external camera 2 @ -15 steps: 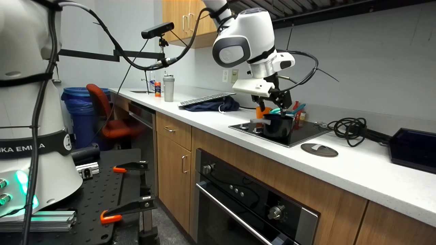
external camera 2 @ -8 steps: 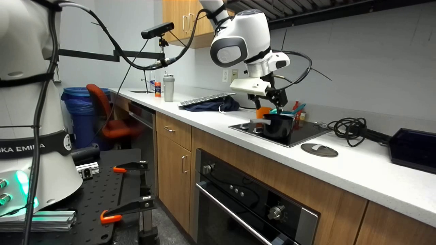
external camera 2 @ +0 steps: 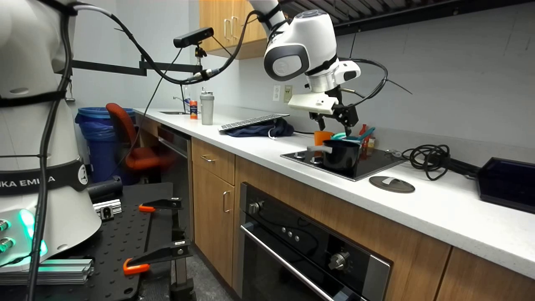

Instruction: Take the lid from the top of the black pot and put it at the right of the stove then remove the purple object from the pot and put it on the stove

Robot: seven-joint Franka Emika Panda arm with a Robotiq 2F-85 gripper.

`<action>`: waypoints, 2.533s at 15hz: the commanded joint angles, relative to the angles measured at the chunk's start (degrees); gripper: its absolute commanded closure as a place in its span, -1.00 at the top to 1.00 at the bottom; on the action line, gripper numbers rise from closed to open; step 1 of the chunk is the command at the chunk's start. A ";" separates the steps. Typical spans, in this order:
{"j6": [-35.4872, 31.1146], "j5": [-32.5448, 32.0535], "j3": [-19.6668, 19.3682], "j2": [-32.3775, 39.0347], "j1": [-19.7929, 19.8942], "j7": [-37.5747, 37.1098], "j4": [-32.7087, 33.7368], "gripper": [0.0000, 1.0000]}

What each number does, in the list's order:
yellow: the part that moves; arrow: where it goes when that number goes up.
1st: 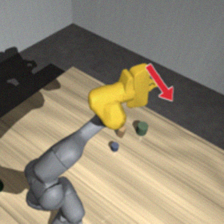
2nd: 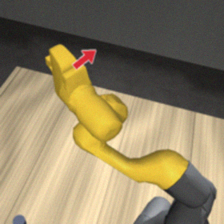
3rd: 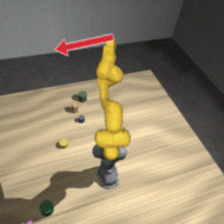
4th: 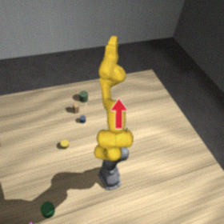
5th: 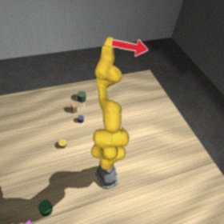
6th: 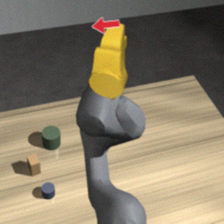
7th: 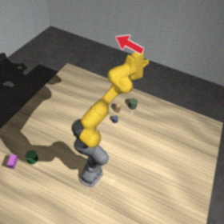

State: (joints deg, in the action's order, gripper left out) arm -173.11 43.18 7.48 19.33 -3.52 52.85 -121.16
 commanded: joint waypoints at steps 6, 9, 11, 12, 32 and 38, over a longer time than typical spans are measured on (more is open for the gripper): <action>0.05 -1.25 -1.69 4.83 -0.32 -0.28 5.00 1.00; 0.24 -1.42 -2.40 5.88 -0.53 -0.56 6.20 0.47; 0.43 -1.61 -2.95 6.45 -0.71 -0.82 6.82 0.38; 0.45 -1.70 -3.24 6.68 -0.86 -0.96 6.99 0.24; 1.10 -4.16 -8.17 10.28 -2.86 -1.51 8.74 -0.22; 0.90 -3.77 -8.64 10.32 -3.32 -1.46 9.13 -0.99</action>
State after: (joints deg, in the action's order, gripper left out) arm -173.10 40.72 0.27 28.49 -5.58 52.89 -113.71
